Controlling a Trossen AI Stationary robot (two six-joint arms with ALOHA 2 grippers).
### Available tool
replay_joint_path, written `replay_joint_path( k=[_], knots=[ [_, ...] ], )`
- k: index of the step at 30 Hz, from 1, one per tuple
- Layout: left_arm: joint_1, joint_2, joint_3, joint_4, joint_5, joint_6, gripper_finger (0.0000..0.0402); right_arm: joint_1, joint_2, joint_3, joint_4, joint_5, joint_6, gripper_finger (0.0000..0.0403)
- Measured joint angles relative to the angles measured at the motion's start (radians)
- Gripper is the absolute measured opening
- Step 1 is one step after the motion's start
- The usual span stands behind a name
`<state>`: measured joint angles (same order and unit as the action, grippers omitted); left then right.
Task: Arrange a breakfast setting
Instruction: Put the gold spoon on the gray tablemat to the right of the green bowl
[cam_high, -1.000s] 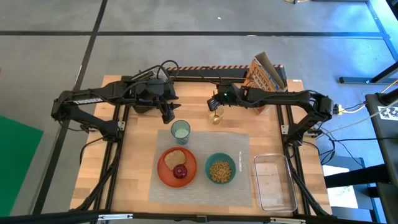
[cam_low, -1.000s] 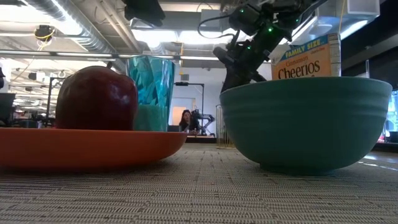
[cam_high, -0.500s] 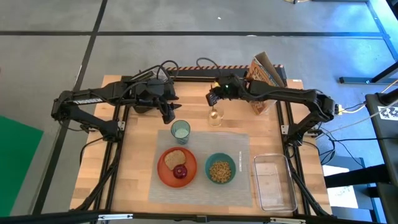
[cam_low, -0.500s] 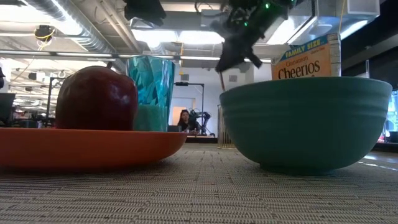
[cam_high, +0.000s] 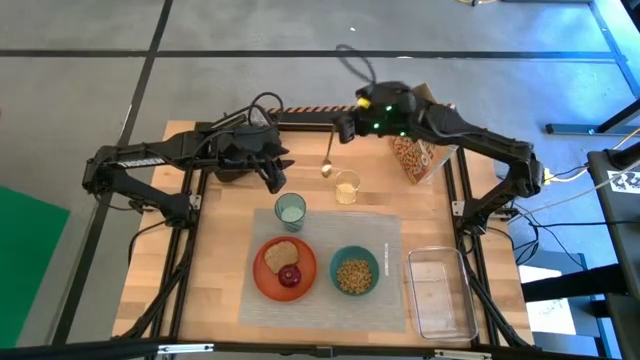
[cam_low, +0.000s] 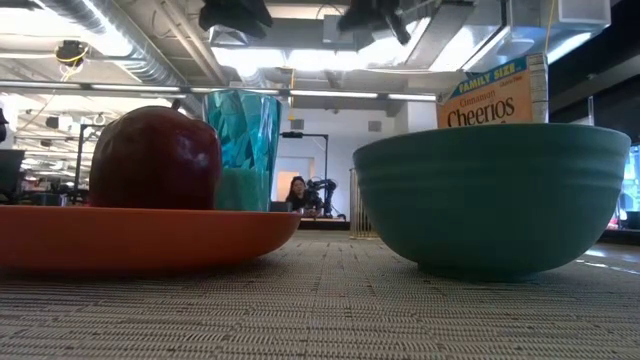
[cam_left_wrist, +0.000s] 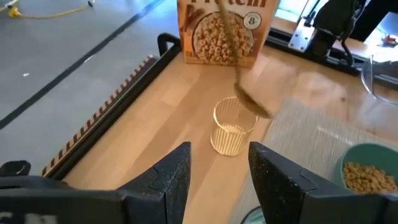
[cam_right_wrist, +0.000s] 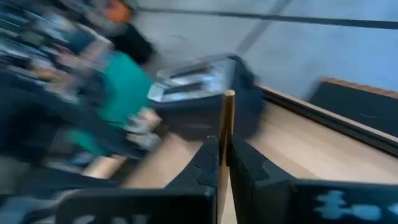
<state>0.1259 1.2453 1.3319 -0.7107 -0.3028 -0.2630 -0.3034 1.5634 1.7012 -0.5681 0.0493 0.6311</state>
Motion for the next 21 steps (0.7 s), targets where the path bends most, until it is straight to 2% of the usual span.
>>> replay_joint_path(
  k=[5,9,12,14,18,21],
  knots=[
    [-0.035,-0.008,0.0,0.009,-0.043,0.032,0.0156,-0.041,-0.055,0.006,0.063,-0.146,0.093,0.0005],
    [-0.094,-0.014,0.0,0.08,-0.094,0.194,0.0156,-0.054,-0.078,0.006,0.105,-0.246,0.148,0.0006],
    [-0.164,-0.014,0.0,0.229,-0.122,0.417,0.0156,-0.05,-0.081,0.005,0.155,-0.353,0.209,0.0004],
    [-0.219,-0.014,0.0,0.344,-0.152,0.638,0.0155,-0.048,-0.081,0.005,0.205,-0.436,0.264,0.0005],
    [-0.313,-0.005,0.0,0.514,-0.298,1.048,0.0155,-0.03,-0.082,0.005,0.285,-0.494,0.363,0.0007],
    [-0.354,-0.007,0.0,0.612,-0.345,1.294,0.0156,-0.03,-0.082,0.005,0.338,-0.553,0.429,0.0006]
  ],
)
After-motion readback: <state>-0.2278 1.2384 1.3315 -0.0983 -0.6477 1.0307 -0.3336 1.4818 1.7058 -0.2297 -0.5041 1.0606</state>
